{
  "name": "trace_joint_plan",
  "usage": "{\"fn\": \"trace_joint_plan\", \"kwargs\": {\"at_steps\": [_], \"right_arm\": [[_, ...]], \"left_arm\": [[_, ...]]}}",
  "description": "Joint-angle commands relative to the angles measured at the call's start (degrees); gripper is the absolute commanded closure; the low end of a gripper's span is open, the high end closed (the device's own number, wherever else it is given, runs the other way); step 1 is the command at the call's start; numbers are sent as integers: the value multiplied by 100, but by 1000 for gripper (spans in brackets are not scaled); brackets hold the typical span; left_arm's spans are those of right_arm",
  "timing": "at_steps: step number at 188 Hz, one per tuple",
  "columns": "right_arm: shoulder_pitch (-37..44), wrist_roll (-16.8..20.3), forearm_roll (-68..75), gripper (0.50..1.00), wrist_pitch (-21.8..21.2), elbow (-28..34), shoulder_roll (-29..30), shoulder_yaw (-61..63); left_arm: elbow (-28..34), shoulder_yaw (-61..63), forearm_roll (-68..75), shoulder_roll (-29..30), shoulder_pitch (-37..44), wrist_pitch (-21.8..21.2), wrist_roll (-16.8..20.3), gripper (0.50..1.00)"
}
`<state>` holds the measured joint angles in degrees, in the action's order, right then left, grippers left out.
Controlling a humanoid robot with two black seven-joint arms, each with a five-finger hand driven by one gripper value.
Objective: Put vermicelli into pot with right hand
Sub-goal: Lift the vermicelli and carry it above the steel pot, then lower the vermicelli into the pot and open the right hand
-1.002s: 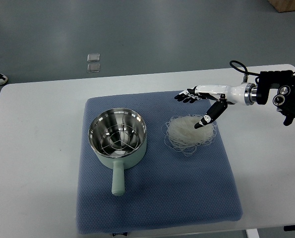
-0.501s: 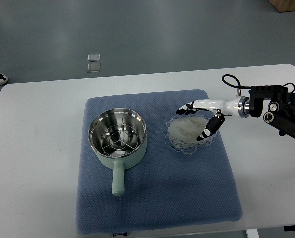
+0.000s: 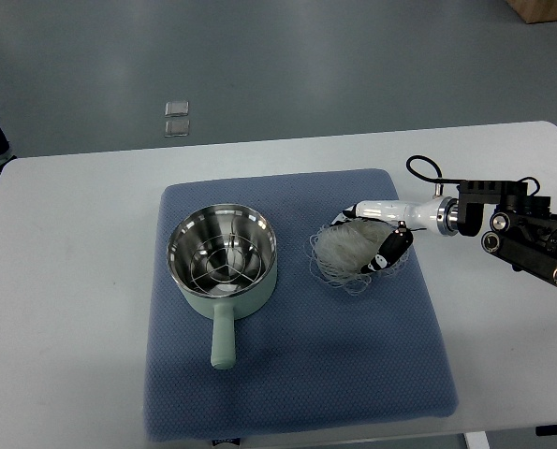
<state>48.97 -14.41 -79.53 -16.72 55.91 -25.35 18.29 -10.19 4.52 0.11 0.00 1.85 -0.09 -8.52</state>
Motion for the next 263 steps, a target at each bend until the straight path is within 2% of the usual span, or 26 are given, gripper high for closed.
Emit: {"fn": "trace_joint_plan", "kwargs": {"at_steps": [1, 2, 36, 68, 101, 168, 206, 263], "right_arm": [[25, -9, -1, 985, 2, -1, -5, -1], [33, -9, -1, 1000, -6, -1, -5, -1], [60, -9, 8, 1000, -50, -1, -23, -1], [341, -211, 16, 1000, -59, -1, -67, 8], [930, -361, 34, 1000, -103, -1, -84, -1], [2424, -457, 122, 1000, -701, -28, 12, 61], [2670, -457, 113, 1000, -815, -63, 548, 34], [2503, -413, 69, 1000, -868, -80, 1489, -124]], "left_arm": [[0, -4, -2, 0, 0, 0, 0, 500], [0, 5, 7, 0, 0, 0, 0, 500], [0, 5, -2, 0, 0, 0, 0, 500], [0, -4, -2, 0, 0, 0, 0, 500], [0, -4, -2, 0, 0, 0, 0, 500], [0, -4, -2, 0, 0, 0, 0, 500], [0, 5, -2, 0, 0, 0, 0, 500], [0, 5, 7, 0, 0, 0, 0, 500]]}}
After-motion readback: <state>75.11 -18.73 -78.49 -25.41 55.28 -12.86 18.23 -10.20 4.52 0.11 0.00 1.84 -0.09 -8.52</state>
